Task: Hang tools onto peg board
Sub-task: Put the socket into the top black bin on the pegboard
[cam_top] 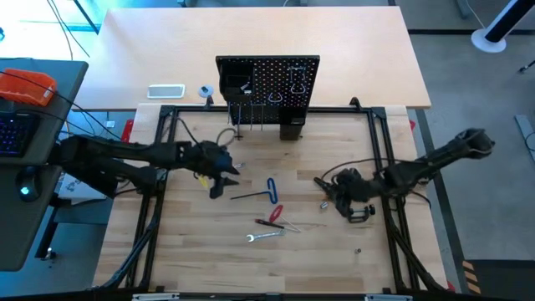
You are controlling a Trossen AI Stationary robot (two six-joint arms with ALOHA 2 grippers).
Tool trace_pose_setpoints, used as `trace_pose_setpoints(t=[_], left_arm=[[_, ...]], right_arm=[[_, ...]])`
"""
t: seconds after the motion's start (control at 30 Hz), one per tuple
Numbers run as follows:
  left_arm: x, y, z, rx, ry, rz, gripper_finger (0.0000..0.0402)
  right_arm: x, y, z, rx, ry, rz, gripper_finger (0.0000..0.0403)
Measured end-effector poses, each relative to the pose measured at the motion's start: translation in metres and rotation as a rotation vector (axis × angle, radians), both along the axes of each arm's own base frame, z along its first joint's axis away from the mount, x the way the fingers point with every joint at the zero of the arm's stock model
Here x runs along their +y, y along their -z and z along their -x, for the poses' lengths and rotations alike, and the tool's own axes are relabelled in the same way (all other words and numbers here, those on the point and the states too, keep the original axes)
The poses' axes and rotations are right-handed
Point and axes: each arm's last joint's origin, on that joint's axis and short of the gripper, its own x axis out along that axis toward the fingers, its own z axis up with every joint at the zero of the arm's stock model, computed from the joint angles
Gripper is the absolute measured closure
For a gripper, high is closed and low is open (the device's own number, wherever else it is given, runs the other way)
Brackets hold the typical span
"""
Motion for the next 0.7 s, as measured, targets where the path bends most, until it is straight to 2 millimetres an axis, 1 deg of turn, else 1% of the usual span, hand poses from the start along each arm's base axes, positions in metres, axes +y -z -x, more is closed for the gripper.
trace_pose_setpoints(t=[0.17,0.3,0.37,0.53,0.7], left_arm=[[-0.015,0.022,-0.025,0.006,0.062,-0.040,0.0236],[-0.024,0.044,-0.041,0.019,0.086,-0.056,0.0237],[-0.028,0.053,-0.048,0.022,0.100,-0.056,0.0237],[-0.035,0.072,-0.056,0.047,0.124,-0.056,0.0237],[-0.037,0.079,-0.060,0.041,0.131,-0.056,0.0237]], right_arm=[[0.024,0.013,-0.004,-0.019,0.044,0.049,0.0237],[0.039,0.033,-0.008,0.011,0.095,0.078,0.0237],[0.045,0.043,-0.010,0.054,0.118,0.112,0.0237],[0.060,0.050,-0.025,0.144,0.133,0.219,0.0237],[0.072,0.055,-0.039,0.200,0.140,0.273,0.0237]])
